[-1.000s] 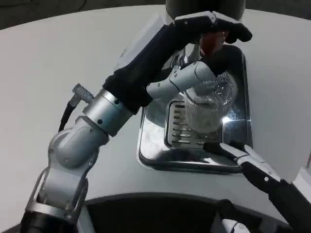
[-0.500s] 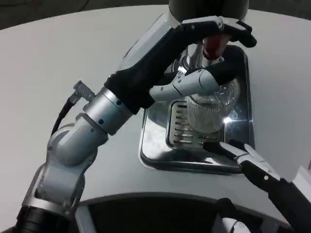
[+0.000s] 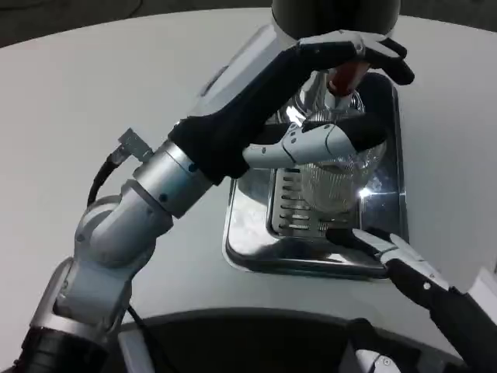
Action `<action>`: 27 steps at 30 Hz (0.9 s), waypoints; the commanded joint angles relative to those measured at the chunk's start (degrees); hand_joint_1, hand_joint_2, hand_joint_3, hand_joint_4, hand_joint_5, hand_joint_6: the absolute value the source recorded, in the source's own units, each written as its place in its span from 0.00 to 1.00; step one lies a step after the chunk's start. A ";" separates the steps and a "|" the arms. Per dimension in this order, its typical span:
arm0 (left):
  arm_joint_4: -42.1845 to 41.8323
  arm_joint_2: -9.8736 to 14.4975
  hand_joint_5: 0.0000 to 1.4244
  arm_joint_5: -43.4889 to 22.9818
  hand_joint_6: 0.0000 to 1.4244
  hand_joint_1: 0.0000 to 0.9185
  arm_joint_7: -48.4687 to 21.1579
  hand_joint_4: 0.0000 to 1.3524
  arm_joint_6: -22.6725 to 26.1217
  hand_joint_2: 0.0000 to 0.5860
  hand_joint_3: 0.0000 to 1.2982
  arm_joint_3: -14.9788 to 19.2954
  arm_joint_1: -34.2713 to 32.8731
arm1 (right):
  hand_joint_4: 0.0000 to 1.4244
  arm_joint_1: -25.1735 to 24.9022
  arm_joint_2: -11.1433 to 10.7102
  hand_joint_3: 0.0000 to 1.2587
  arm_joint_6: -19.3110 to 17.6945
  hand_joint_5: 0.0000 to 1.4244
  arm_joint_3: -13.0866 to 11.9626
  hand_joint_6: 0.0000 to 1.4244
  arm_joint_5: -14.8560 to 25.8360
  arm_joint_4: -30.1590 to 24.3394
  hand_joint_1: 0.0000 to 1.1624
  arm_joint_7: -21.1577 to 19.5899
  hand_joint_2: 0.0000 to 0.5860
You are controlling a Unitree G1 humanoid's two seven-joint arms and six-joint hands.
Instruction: Grasp the cup under the faucet to collect the drink, then remove the cup.
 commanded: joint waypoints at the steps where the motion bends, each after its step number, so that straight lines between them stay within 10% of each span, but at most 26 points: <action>1: 0.35 0.58 0.21 1.87 0.12 0.04 -0.53 0.21 -2.03 0.15 0.38 -1.61 0.17 | 0.08 1.04 0.19 0.12 -0.08 0.02 -0.06 0.01 0.14 0.10 0.56 -0.47 0.91; 27: 1.41 2.36 0.22 4.82 0.12 0.05 0.74 0.23 -4.71 0.15 0.41 -2.28 0.17 | 0.08 0.77 0.37 0.13 -0.19 0.02 0.27 0.01 0.15 0.51 0.56 -0.56 0.91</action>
